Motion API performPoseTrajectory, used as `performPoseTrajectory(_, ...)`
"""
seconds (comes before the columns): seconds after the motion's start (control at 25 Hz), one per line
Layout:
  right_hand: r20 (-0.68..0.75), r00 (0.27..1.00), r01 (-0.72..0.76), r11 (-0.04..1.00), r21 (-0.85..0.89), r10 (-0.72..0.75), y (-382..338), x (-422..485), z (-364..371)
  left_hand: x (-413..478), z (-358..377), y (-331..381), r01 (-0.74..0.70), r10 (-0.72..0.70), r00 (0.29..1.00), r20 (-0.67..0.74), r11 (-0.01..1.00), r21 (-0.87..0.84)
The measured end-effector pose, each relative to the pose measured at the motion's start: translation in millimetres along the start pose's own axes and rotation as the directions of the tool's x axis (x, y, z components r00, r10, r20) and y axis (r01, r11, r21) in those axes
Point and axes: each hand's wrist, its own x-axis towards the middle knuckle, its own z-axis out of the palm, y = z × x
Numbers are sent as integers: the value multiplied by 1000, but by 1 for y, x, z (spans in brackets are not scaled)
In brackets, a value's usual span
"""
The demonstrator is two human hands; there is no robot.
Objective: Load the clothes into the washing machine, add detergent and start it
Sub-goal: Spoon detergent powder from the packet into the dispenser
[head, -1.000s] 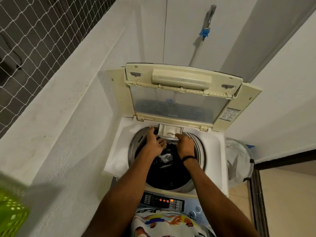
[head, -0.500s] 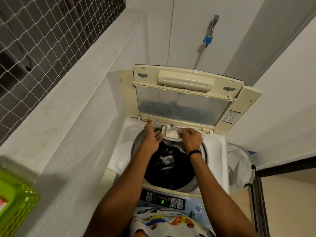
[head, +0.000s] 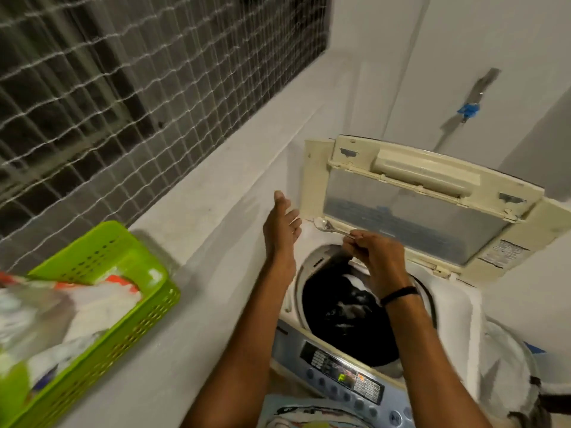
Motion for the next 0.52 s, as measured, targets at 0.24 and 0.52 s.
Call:
performPoseTrajectory(0.24, 341, 940, 3, 997, -79, 24, -8, -60, 89, -77, -82, 89, -402, 398, 897, -193, 915, 22)
performPoseTrajectory(0.52, 667, 736, 73, 965, -252, 118, 1, -128, 190, -152, -206, 139, -576, 585, 689, -427, 800, 168)
